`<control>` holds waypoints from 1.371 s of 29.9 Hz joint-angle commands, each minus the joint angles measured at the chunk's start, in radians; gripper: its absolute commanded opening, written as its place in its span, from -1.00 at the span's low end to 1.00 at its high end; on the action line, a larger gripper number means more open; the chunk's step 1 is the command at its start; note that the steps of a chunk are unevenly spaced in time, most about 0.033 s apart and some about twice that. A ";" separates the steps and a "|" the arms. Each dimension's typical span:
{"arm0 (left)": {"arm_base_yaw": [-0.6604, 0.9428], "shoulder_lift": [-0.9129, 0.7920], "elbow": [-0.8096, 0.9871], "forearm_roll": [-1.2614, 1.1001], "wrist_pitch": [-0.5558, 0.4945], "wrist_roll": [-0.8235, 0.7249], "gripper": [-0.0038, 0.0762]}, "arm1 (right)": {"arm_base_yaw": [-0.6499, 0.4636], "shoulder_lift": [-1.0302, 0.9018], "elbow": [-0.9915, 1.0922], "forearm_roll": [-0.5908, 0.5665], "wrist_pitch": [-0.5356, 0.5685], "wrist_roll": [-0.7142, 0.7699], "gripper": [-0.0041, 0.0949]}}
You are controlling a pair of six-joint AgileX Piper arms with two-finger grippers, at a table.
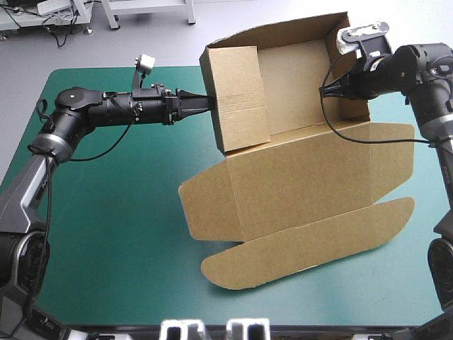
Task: Fold the box
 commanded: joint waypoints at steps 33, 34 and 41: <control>-0.016 -0.045 -0.057 -0.004 -0.027 -0.016 0.38 | 0.013 0.026 -0.030 0.100 -0.111 0.010 -0.96; -0.017 -0.045 -0.060 0.027 -0.049 -0.034 0.38 | 0.022 0.030 -0.030 0.100 -0.111 0.010 -0.96; -0.079 -0.045 -0.213 0.406 -0.161 -0.271 0.38 | 0.057 0.058 -0.030 0.111 -0.117 0.033 -0.96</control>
